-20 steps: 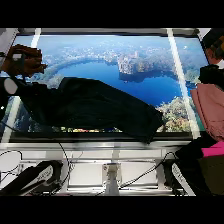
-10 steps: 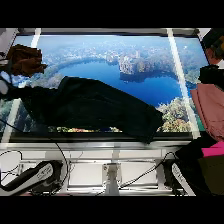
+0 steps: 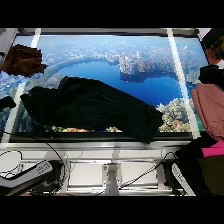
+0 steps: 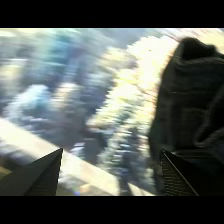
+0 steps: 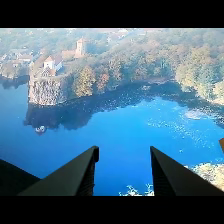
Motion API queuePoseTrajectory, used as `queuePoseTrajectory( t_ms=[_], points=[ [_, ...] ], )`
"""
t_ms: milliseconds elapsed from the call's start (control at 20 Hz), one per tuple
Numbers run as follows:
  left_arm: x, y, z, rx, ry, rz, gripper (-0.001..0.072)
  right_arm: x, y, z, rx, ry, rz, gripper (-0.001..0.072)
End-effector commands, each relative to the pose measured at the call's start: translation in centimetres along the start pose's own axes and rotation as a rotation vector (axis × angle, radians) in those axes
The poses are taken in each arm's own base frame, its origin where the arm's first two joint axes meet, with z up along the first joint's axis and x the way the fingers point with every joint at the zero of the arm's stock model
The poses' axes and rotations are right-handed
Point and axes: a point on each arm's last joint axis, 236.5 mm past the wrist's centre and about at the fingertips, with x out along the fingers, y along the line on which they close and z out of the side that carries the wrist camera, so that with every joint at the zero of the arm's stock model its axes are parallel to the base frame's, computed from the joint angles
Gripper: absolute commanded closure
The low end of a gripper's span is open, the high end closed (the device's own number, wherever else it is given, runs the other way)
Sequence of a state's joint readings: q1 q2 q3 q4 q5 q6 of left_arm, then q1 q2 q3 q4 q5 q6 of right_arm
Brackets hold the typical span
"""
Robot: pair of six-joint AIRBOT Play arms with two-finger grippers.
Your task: Fold the clothes and pants, and hang the long-sleeved shirts on hangers.
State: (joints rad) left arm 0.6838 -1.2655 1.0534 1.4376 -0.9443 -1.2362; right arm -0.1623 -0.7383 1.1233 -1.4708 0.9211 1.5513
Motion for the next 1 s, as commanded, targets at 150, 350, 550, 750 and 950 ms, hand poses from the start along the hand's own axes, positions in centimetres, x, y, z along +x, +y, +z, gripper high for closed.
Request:
queuePoseTrajectory(
  t_ms=[150,350,550,750,950],
  points=[
    [5.3,-5.1,-1.9,0.204,0.151,-0.230,0.0066,0.0,0.0,0.3,0.002,-0.012,0.000,0.0341],
    [7.8,-5.9,0.1,0.241,0.105,-0.213,0.0064,0.0,0.0,0.4,0.003,-0.017,0.000,0.0341],
    [8.7,-6.4,3.5,0.146,-0.032,-0.222,0.0072,0.0,0.1,0.6,0.006,-0.024,0.003,0.0341],
    [9.3,-9.8,2.8,0.019,0.006,-0.378,0.0510,0.0,0.1,0.6,0.011,-0.026,0.007,0.0341],
    [5.9,-11.6,4.3,0.009,-0.029,-0.452,0.0655,0.2,-0.4,0.4,-0.009,-0.018,-0.017,0.0341]
  ],
)
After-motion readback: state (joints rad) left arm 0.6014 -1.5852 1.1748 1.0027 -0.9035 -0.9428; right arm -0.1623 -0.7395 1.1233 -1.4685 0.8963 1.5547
